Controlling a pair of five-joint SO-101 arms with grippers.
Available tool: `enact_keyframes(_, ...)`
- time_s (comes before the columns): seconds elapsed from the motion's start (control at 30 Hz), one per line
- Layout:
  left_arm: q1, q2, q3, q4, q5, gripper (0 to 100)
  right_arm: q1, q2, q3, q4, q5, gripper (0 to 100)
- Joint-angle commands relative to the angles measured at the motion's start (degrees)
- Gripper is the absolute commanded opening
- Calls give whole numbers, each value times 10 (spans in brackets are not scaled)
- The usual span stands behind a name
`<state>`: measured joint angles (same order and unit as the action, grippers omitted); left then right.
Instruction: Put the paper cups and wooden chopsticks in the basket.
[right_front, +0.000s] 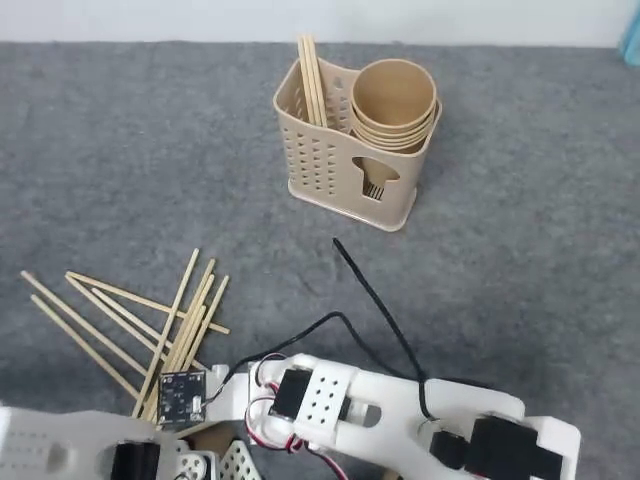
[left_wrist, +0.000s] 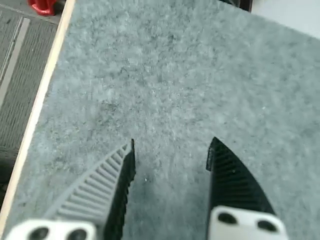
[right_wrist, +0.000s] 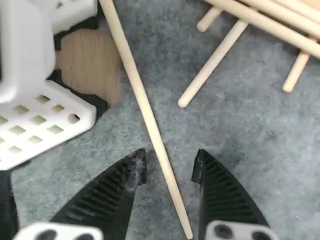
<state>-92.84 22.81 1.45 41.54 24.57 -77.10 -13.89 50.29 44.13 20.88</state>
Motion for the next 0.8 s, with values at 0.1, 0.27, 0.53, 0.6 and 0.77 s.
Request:
enact_keyframes(0.1,-1,77,-161,81,-9,227,-2,5,-15,-3,-3,87)
enact_keyframes(0.27,-1,127,-259,152,-9,227,-2,6,-21,16,-1,128)
enact_keyframes(0.53,4,156,-331,215,-9,227,-1,9,-25,15,-1,130)
enact_keyframes(0.6,4,153,-333,215,-9,227,-1,22,-35,19,-1,111)
enact_keyframes(0.77,5,151,-334,215,-9,227,11,99,-112,78,25,98)
